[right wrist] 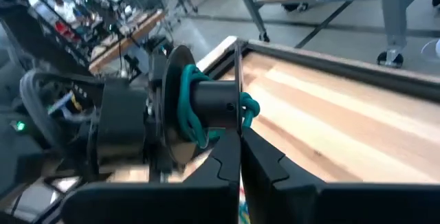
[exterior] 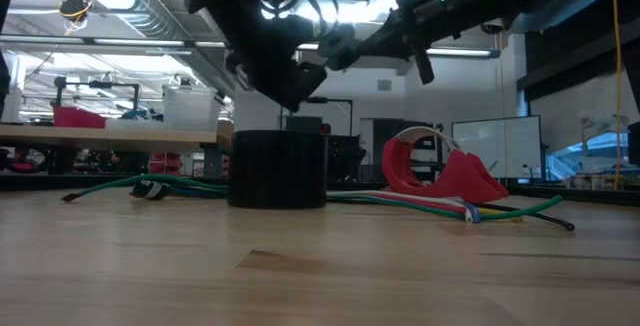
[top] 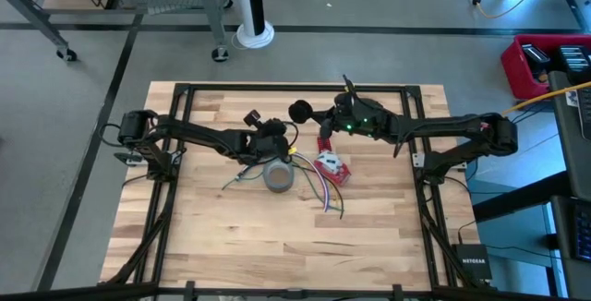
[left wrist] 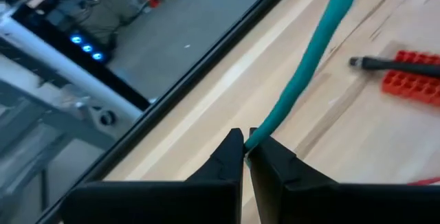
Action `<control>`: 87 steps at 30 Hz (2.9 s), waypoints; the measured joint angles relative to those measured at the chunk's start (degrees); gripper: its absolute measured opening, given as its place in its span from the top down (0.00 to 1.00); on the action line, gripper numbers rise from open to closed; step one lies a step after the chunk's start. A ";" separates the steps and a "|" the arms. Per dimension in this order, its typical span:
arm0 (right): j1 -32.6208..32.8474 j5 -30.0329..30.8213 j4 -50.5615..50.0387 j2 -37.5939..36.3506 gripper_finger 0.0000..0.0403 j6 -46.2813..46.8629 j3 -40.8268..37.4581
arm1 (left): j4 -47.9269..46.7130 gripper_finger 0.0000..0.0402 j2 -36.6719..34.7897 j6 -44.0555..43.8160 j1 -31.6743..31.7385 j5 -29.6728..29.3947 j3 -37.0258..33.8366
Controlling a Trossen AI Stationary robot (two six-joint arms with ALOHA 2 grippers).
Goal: Coil cords
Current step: Coil the green wire onto the black spool
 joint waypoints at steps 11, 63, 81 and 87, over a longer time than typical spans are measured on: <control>-0.04 -10.43 -10.32 -0.51 0.99 1.56 0.02 | -0.96 0.99 -0.08 6.21 1.87 -0.49 0.02; 0.07 -9.25 -16.28 2.70 0.99 2.03 -0.02 | 12.28 0.93 -1.73 11.25 7.64 18.74 -0.07; 0.04 -8.88 -16.08 2.70 0.99 2.01 -0.02 | 12.41 0.93 -1.73 12.30 9.08 19.01 -0.05; 0.04 -8.90 -15.91 2.70 0.99 2.01 -0.01 | 12.27 0.93 -1.73 12.20 9.04 18.99 -0.03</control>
